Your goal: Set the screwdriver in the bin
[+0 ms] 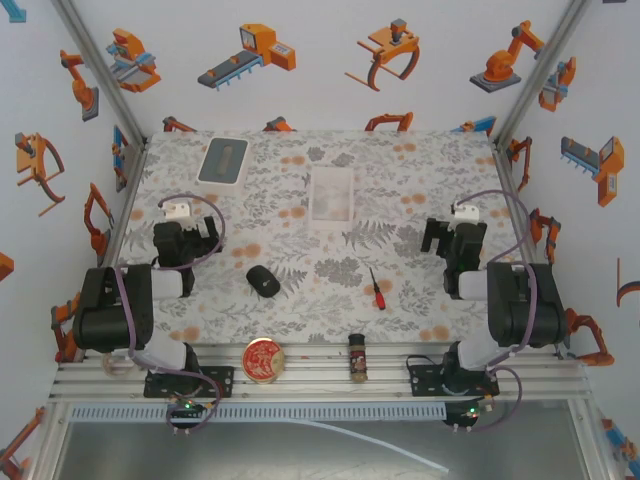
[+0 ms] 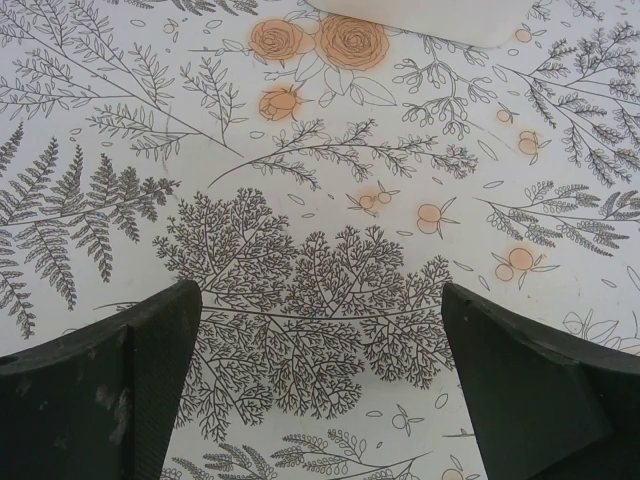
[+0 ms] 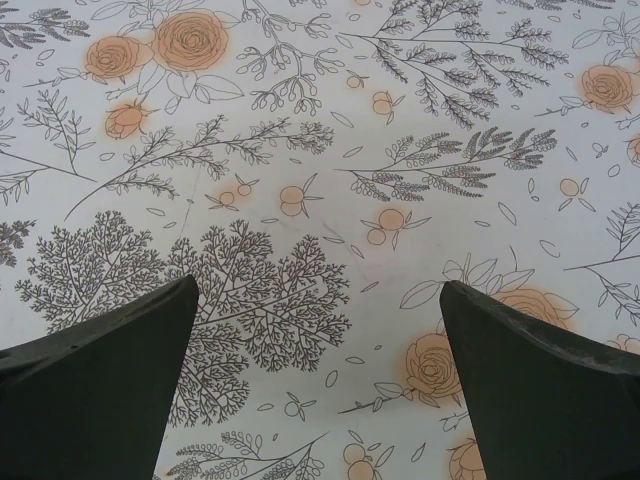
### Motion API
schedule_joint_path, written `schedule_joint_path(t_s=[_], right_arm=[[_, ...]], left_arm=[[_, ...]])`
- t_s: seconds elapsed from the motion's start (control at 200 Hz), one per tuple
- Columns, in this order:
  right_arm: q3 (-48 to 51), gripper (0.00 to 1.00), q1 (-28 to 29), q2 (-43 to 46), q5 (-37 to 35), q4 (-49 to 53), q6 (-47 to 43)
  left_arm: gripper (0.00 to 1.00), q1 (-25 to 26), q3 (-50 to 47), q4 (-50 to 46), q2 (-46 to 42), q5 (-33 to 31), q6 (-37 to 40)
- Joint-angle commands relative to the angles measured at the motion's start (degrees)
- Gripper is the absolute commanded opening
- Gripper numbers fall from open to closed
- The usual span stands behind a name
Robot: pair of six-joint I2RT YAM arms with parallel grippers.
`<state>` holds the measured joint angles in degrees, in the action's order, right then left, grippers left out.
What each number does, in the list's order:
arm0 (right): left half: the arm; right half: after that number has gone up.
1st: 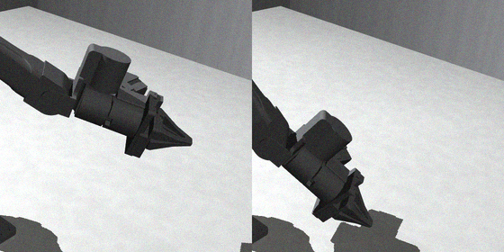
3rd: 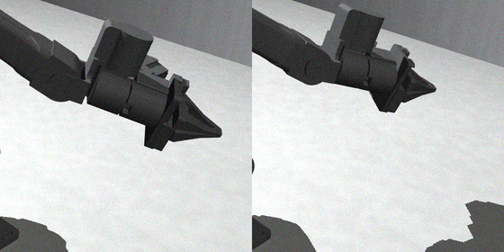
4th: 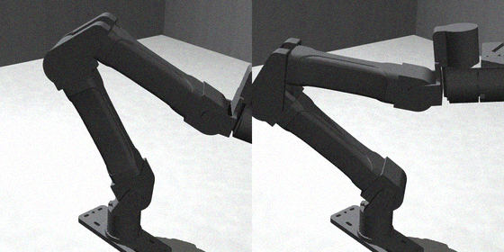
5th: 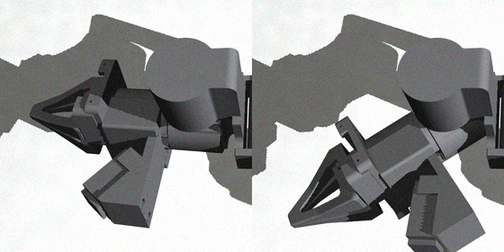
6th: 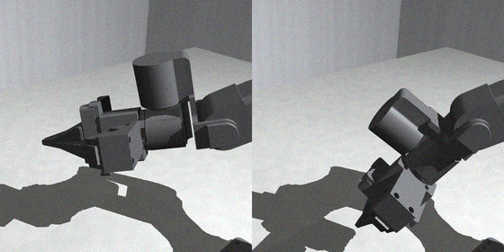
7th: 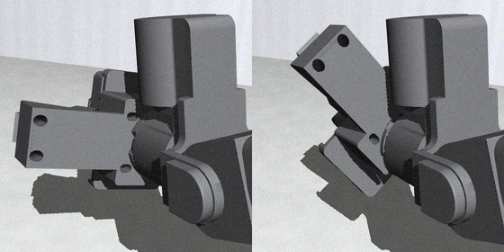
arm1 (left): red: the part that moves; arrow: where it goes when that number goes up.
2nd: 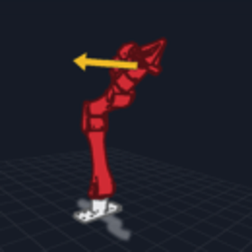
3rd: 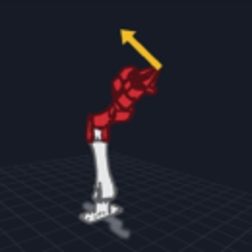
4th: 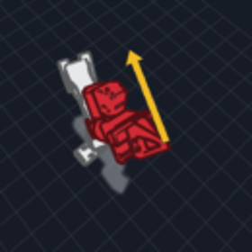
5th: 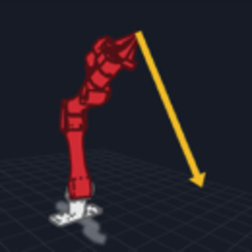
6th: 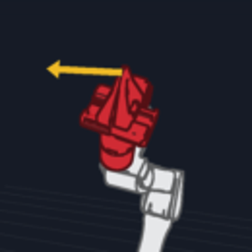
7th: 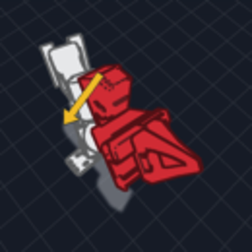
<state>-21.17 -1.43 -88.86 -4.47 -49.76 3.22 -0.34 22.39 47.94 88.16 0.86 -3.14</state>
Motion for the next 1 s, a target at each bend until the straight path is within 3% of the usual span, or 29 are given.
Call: schedule_joint_path(t_s=[0.0, 0.991], right_arm=[[-0.9, 0.99, -0.4, 0.4, -0.1, -0.6, 1.0], [-0.7, 0.99, -0.4, 0.4, -1.2, -0.6, 1.3]], left_arm=[[0.97, 0.3, 1.1, -0.4, 0.1, -0.3, 0.9], [0.97, 0.3, 1.1, -0.4, 0.0, -0.3, 0.9]])
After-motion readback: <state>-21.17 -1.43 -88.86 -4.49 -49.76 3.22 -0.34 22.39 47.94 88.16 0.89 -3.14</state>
